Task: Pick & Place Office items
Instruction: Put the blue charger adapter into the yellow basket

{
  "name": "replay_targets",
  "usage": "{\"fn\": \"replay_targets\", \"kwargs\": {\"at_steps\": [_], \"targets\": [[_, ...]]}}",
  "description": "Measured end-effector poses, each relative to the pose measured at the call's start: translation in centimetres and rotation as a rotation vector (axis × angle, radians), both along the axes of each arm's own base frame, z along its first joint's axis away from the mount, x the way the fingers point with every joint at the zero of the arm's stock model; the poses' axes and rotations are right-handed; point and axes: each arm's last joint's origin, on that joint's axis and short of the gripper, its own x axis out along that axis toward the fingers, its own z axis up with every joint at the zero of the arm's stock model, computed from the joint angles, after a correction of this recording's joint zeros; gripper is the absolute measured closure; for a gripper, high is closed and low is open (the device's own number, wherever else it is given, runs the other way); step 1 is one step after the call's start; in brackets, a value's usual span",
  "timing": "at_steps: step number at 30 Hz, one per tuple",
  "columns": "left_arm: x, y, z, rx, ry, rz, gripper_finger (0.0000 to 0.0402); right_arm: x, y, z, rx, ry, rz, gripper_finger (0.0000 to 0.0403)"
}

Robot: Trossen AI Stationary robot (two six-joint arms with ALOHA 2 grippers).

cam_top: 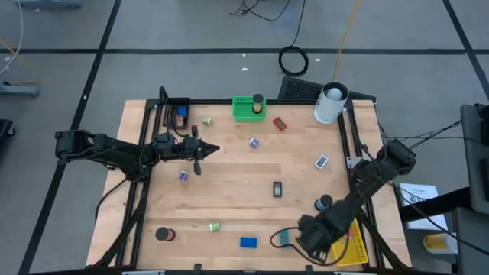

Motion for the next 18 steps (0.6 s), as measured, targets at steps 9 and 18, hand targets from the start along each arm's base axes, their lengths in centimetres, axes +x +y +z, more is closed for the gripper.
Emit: {"fn": "replay_targets", "kwargs": {"at_steps": [9, 18], "targets": [[0.0, 0.0, 0.0, 0.000, 0.000, 0.001, 0.0380, -4.5, 0.7, 2.0, -0.141, 0.149, -0.224, 0.0263], [0.0, 0.0, 0.0, 0.000, 0.000, 0.001, 0.0380, -8.1, 1.3, 0.8, -0.234, 0.136, -0.398, 0.0251]]}}
